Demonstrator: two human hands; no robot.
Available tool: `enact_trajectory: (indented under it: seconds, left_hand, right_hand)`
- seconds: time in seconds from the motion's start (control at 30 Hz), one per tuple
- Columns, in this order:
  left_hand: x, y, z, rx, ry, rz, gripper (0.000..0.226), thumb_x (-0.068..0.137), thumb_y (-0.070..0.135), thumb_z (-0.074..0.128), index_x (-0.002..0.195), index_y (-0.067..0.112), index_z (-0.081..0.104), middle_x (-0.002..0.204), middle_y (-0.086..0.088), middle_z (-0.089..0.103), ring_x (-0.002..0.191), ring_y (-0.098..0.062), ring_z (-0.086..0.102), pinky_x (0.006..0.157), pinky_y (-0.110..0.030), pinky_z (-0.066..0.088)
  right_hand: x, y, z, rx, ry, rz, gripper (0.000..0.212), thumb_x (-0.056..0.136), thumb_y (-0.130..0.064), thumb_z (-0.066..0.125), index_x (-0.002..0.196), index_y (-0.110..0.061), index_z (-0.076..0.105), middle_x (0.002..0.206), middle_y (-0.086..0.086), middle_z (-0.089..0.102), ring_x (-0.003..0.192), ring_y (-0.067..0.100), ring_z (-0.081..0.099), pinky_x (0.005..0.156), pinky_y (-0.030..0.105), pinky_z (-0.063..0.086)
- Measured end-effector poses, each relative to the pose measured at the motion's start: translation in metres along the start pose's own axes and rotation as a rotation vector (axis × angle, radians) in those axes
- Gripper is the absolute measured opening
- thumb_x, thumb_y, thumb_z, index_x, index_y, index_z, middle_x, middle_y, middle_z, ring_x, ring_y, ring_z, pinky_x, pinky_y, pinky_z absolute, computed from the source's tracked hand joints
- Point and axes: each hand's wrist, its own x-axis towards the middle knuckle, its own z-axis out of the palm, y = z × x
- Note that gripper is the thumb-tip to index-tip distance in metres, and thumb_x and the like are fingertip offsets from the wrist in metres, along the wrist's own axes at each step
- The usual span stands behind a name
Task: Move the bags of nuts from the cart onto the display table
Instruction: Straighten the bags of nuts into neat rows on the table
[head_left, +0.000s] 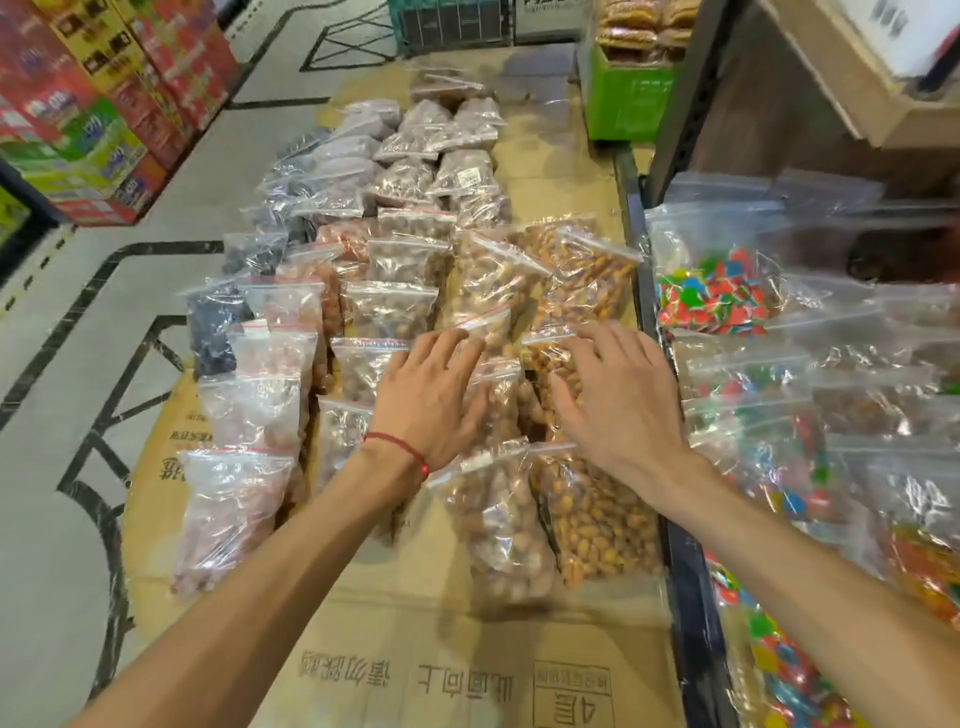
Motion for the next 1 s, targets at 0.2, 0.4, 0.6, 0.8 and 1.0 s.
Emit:
enact_trajectory:
  seconds: [0.2,0.4,0.6,0.8,1.0]
  left_hand:
    - [0.072,-0.03,0.019,-0.304,-0.048,-0.118,0.047,0.105,0.037,0.047,0.147,0.015,0.048,0.146,-0.005,0.052,0.131,-0.024,0.049,0.106,-0.043,0.049]
    - [0.143,-0.046,0.047,-0.607,-0.142,-0.319,0.044,0.103,0.029,0.057,0.14,0.007,0.049,0.136,-0.014,0.056,0.125,-0.03,0.053,0.104,-0.037,0.042]
    - [0.177,-0.047,0.089,-0.751,-0.263,-0.43,0.062,0.097,0.032,0.058,0.144,-0.004,0.039,0.148,-0.024,0.043,0.137,-0.039,0.043,0.115,-0.048,0.038]
    - [0.179,-0.051,0.113,-0.954,-0.282,-0.581,0.091,0.085,0.057,0.055,0.16,0.015,0.026,0.163,-0.013,0.036,0.148,-0.03,0.038,0.121,-0.05,0.034]
    - [0.178,-0.061,0.128,-1.28,-0.255,-0.751,0.081,0.072,0.061,0.065,0.145,0.033,0.044,0.142,0.004,0.062,0.127,-0.022,0.061,0.11,-0.051,0.048]
  right_hand:
    - [0.064,-0.013,0.022,0.228,-0.173,0.12,0.041,0.109,-0.03,0.049,0.147,-0.017,0.055,0.148,-0.001,0.055,0.139,0.016,0.048,0.117,0.032,0.037]
    - [0.132,-0.022,0.069,0.697,-0.389,0.578,0.056,0.108,-0.034,0.055,0.159,-0.015,0.039,0.159,0.005,0.049,0.138,0.023,0.053,0.119,0.045,0.041]
    - [0.164,-0.02,0.108,0.918,-0.43,0.785,0.089,0.102,-0.06,0.048,0.17,-0.02,0.008,0.175,0.005,0.025,0.16,0.03,0.027,0.128,0.056,0.027]
    - [0.177,-0.021,0.126,1.076,-0.322,0.908,0.092,0.103,-0.053,0.055,0.17,-0.017,0.004,0.175,0.006,0.023,0.159,0.029,0.028,0.127,0.047,0.031]
    - [0.175,-0.023,0.128,1.158,-0.347,0.748,0.1,0.096,-0.062,0.057,0.168,-0.035,-0.007,0.178,-0.009,0.004,0.162,0.014,0.012,0.132,0.048,0.017]
